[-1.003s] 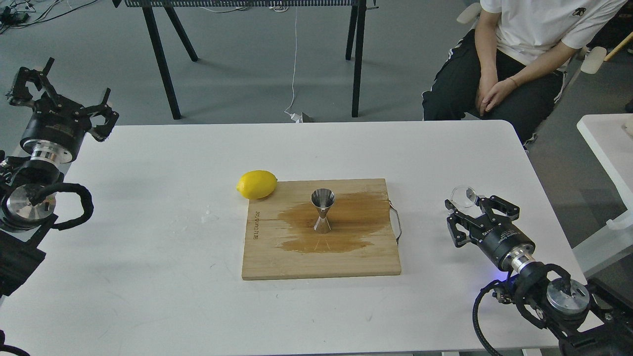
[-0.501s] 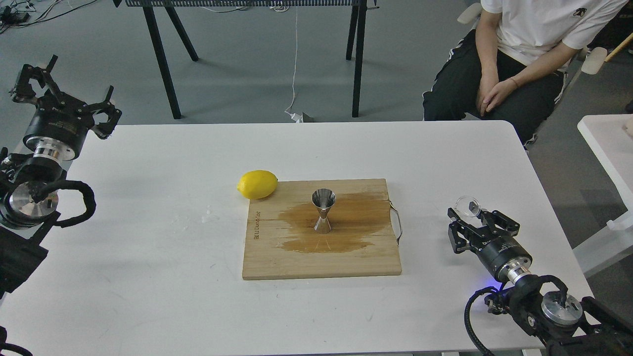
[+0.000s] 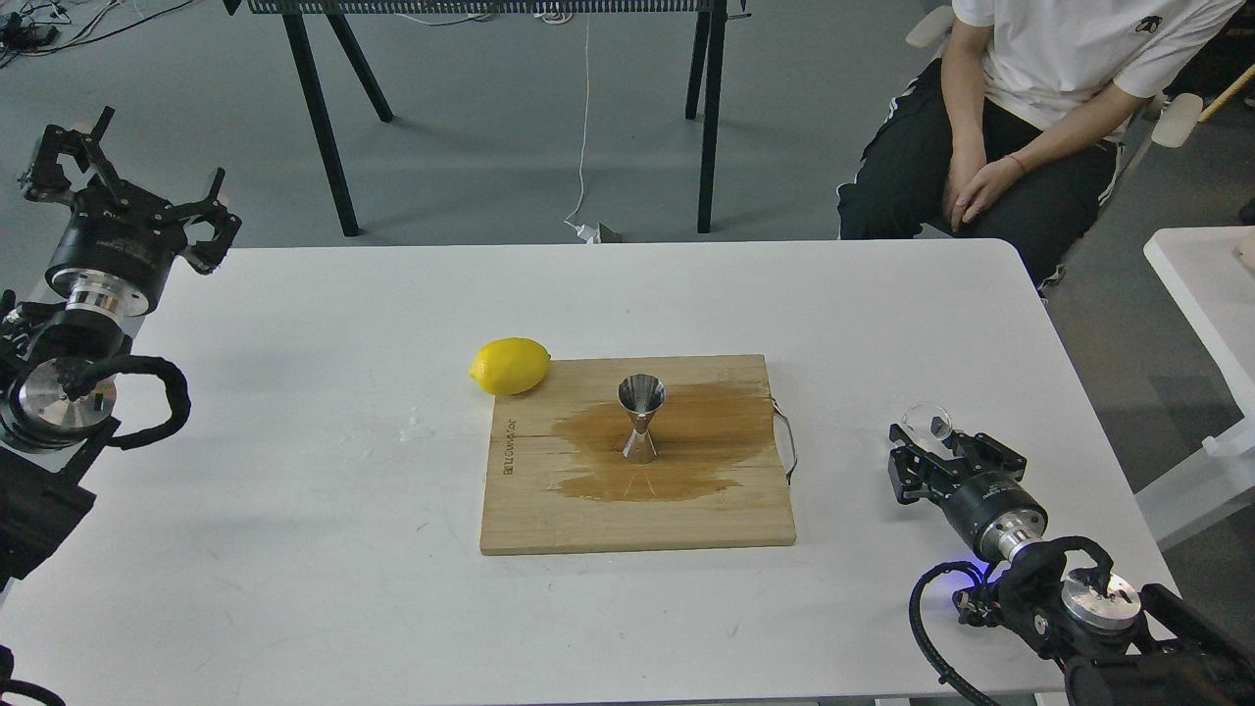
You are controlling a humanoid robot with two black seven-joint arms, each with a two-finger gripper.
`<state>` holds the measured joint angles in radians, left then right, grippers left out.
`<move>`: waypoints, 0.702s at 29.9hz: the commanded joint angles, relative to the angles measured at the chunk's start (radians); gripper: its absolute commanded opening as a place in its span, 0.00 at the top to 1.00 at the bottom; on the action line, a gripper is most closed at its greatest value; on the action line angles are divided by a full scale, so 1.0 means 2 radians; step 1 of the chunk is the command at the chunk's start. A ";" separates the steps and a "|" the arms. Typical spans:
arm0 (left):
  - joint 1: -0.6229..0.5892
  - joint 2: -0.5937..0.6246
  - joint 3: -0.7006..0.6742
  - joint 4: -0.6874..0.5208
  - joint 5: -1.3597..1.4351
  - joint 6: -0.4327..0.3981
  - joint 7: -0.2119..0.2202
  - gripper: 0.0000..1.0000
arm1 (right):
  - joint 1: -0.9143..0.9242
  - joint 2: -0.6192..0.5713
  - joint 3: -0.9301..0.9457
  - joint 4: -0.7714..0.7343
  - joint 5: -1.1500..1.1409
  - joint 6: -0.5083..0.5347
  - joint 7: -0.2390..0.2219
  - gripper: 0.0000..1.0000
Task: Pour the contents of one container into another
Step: 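Lower the glass cup onto the table and open the right gripper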
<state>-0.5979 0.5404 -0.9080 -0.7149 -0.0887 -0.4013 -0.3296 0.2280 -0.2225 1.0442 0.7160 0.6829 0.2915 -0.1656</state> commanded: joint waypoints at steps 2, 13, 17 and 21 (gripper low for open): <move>0.000 0.001 0.000 0.000 0.000 -0.001 0.001 0.00 | -0.001 0.000 0.001 0.002 0.000 -0.004 0.000 0.78; -0.001 0.001 0.000 0.000 -0.001 -0.001 0.000 0.00 | 0.000 0.002 0.014 0.011 0.001 -0.025 0.000 0.75; 0.000 0.001 0.000 0.000 0.000 -0.001 0.000 0.00 | -0.005 0.001 0.016 0.032 0.001 -0.027 0.000 0.70; 0.000 0.001 0.000 0.000 0.000 -0.002 0.000 0.00 | -0.005 0.001 0.016 0.032 0.001 -0.030 0.000 0.63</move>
<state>-0.5992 0.5416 -0.9082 -0.7148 -0.0903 -0.4041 -0.3297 0.2183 -0.2206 1.0753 0.7765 0.6840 0.2365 -0.1654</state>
